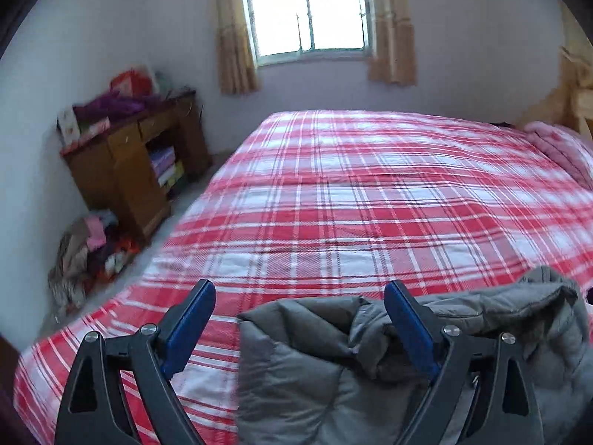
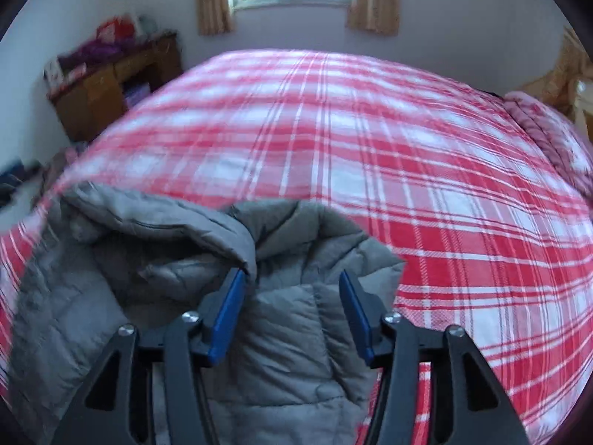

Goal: Fold large clothes
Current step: 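Lift the hem with both grippers and fold it toward the collar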

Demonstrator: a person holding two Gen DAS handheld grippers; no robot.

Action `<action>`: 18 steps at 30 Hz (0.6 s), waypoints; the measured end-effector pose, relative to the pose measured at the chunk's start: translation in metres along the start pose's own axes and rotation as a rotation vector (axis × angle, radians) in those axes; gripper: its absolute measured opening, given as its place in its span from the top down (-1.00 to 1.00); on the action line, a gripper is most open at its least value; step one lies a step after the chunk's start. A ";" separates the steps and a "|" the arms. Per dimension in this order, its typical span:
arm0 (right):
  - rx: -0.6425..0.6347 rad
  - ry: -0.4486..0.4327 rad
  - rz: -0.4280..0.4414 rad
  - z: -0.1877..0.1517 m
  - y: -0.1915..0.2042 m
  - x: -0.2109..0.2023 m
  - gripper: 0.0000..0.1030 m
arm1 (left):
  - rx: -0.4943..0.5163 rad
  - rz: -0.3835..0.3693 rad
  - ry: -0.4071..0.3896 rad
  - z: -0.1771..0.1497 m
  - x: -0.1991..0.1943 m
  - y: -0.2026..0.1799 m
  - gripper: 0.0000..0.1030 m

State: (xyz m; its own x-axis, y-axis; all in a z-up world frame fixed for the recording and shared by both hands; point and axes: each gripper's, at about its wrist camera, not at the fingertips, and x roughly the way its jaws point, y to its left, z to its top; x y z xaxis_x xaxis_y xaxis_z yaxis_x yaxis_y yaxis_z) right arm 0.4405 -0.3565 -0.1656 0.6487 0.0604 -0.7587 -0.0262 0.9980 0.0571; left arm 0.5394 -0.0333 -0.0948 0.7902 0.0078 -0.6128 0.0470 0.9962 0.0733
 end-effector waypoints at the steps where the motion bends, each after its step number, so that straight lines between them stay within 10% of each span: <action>1: 0.015 -0.018 -0.015 0.003 0.000 -0.006 -0.08 | 0.004 0.005 0.003 0.000 0.007 -0.008 -0.80; 7: 0.044 -0.099 0.014 0.031 0.037 0.002 -0.11 | 0.136 0.090 0.092 -0.023 0.052 -0.049 -0.80; 18: -0.004 0.025 0.040 -0.003 0.068 0.075 0.03 | 0.200 0.074 0.110 -0.064 0.069 -0.057 -0.80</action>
State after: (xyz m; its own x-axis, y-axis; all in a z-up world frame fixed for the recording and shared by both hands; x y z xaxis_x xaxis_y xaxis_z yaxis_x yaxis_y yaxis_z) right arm 0.4851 -0.2845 -0.2205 0.6280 0.1004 -0.7717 -0.0548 0.9949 0.0848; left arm 0.5525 -0.0836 -0.1913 0.7249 0.1006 -0.6814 0.1200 0.9557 0.2687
